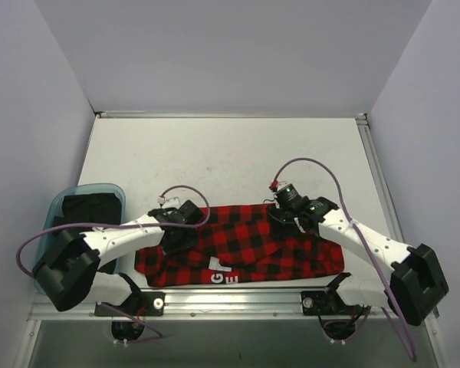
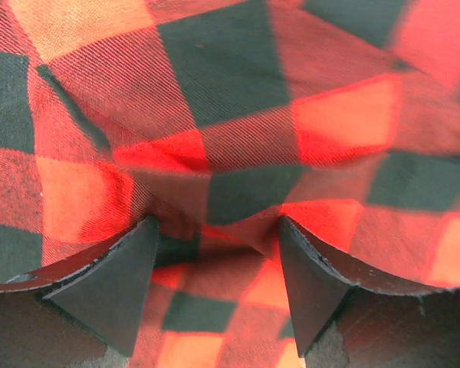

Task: Fold and stack the long sleeve shirts
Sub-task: Fold the shirt

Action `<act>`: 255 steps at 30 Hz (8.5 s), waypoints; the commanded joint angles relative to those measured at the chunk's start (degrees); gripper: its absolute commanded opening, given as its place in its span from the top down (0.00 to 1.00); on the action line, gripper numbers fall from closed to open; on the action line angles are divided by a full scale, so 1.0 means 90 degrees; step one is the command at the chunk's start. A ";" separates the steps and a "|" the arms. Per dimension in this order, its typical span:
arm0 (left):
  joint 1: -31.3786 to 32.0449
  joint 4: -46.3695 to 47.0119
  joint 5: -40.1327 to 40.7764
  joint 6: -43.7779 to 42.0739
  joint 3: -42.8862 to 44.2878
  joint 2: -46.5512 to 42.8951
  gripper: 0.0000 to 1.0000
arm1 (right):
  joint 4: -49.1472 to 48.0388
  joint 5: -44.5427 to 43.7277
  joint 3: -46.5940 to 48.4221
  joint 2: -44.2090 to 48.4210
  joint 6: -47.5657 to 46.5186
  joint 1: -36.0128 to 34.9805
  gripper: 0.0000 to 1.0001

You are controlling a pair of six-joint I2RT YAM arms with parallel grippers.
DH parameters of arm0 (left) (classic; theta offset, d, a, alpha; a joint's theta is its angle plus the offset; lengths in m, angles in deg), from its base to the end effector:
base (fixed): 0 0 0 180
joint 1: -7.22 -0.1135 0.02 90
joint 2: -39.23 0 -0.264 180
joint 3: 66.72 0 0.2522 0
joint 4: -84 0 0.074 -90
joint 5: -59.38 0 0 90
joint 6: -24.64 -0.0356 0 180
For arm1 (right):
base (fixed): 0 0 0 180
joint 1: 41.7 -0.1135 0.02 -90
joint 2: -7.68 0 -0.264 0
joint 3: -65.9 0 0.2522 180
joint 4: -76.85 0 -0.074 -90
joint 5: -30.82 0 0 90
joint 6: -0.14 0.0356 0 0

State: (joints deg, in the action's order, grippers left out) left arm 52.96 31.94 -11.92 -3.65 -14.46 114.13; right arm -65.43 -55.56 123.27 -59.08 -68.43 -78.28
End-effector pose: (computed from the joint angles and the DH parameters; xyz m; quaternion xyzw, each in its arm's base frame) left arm 0.1564 -0.1442 0.1674 -0.1573 0.9654 -0.0106 0.2075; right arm 0.1907 0.1444 0.2347 -0.1341 0.9207 0.2029 0.3053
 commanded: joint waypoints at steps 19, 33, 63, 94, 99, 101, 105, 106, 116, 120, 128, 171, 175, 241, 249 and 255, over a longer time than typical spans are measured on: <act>-0.1742 0.0428 0.0042 -0.3311 0.5728 0.5446 0.26 | -0.0503 0.1238 -0.0083 -0.2444 0.1953 -0.1812 0.56; -0.2064 0.0535 0.0372 -0.4272 0.7973 0.5102 0.14 | 0.0255 0.0233 0.2089 -0.2408 0.1117 -0.1855 0.56; -0.1126 0.0535 -0.0271 -0.2792 0.5867 0.5525 0.15 | -0.0209 0.1218 0.0533 -0.2678 0.1397 -0.1823 0.65; -0.1079 0.0759 -0.1482 -0.2336 0.1642 -0.0137 0.26 | -0.1949 0.2438 0.0758 -0.1106 0.1886 0.0382 0.76; -0.0815 0.1373 -0.1551 -0.1799 0.0257 -0.0353 0.35 | -0.3198 0.2888 0.0964 -0.2188 0.2315 0.0392 0.82; -0.0766 0.1550 -0.1618 -0.1662 0.0001 -0.0353 0.37 | -0.3716 0.2948 0.0926 -0.2512 0.2463 0.0392 0.84; -0.0678 0.1707 -0.1706 -0.1447 -0.0371 -0.0353 0.38 | -0.4420 0.2889 0.0565 -0.3302 0.2735 0.0392 0.84; -0.0658 0.1727 -0.1716 -0.1389 -0.0478 -0.0343 0.38 | -0.4653 0.2889 0.0477 -0.3411 0.2755 0.0392 0.84; -0.0619 0.1630 -0.1795 -0.1378 -0.0694 -0.0928 0.34 | -0.3135 0.2354 0.0007 -0.2877 0.1597 0.0198 0.71; -0.0667 0.0948 -0.1580 -0.1612 -0.0314 -0.1270 0.29 | -0.1533 0.1202 0.0719 -0.2281 0.0491 -0.0251 0.55; -0.1624 -0.0177 -0.1306 -0.3154 0.0946 -0.1515 0.17 | -0.0564 -0.0382 0.1101 -0.2201 0.0489 -0.0789 0.50; -0.3031 0.0418 -0.1101 -0.4250 0.0498 -0.2403 0.17 | 0.0471 -0.0588 0.2078 -0.2543 0.0957 -0.1258 1.00; -0.3050 0.0428 -0.1150 -0.4250 0.0507 -0.2394 0.17 | 0.0638 -0.0248 0.1971 -0.2358 0.1290 -0.1258 1.00; 0.0016 0.0261 -0.2263 -0.0392 -0.1151 -0.1749 0.04 | -0.0407 0.1893 -0.1437 0.0377 0.2462 0.0871 0.26; 0.0094 0.1033 -0.2615 -0.0207 -0.1387 -0.1398 0.09 | -0.0923 0.2156 -0.2024 0.0339 0.2814 0.0842 0.29; 0.0250 0.1258 -0.2664 -0.0168 -0.1455 -0.1007 0.18 | -0.1539 0.2293 -0.2287 -0.0091 0.3048 0.0647 0.34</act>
State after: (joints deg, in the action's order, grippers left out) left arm 54.33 42.65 -36.73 -5.51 -25.32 102.78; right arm -76.77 -35.30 104.50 -57.84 -42.51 -71.42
